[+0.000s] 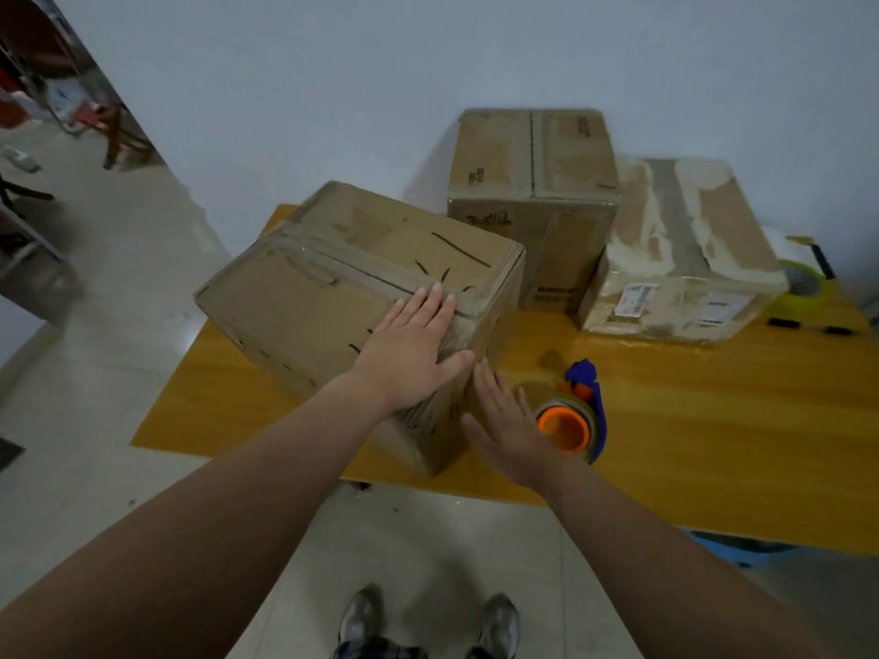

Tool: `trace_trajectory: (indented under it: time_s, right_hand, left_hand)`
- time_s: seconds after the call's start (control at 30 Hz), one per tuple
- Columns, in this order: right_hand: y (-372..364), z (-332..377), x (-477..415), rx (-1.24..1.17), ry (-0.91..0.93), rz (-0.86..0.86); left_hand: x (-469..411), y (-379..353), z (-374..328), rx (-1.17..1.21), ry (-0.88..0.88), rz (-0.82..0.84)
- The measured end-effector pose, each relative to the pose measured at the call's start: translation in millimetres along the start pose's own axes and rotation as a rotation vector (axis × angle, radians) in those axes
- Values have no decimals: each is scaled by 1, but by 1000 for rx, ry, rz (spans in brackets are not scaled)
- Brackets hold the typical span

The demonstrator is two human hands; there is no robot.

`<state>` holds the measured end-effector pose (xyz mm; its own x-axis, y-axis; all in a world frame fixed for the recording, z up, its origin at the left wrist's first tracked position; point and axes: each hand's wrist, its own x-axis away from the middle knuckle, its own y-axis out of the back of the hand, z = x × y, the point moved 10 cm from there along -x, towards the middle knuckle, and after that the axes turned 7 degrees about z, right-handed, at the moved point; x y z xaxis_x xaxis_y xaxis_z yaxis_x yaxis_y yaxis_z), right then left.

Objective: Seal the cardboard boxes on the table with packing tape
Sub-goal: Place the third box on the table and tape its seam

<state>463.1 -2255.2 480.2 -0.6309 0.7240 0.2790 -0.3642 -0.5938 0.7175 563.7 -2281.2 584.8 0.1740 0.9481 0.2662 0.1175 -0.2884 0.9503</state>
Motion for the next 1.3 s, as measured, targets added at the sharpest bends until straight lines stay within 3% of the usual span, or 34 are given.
trace_trajectory:
  time_s: [0.03,0.13,0.2,0.3,0.4,0.6,0.73,0.83,1.0,1.17,1.3]
  right_hand:
    - [2,-3,3,-20,-25,-49]
    - [61,11,12,-293,-133,-448]
    - [98,40,8,-240,-113,-568]
    - [113,76,-19,-18,-77,-425]
    - [78,86,-41,-56,-111,-202]
    - [52,104,-25,74,-238,-454]
    - [49,100,-14,65,-255,-472]
    - [57,94,-12,-93,-186,-455]
    - [59,20,14,-204,-388,-511]
    - [35,-83,40,38,-698,-214]
    - [35,-136,47,-146,-811,-214]
  left_hand:
    - [4,-1,4,-6,-21,14]
    - [22,-2,18,-28,-130,82]
    - [37,-3,29,-70,-231,142]
    - [58,-1,53,-154,-366,170]
    - [74,4,89,-193,-356,122]
    - [68,3,104,-175,-35,-72]
    - [48,3,106,-271,-59,-56]
    - [42,6,111,-295,-76,-52]
    - [55,2,84,-212,-4,-125]
    - [65,-15,12,-138,-165,-134]
    - [58,-28,-18,-96,-257,-165]
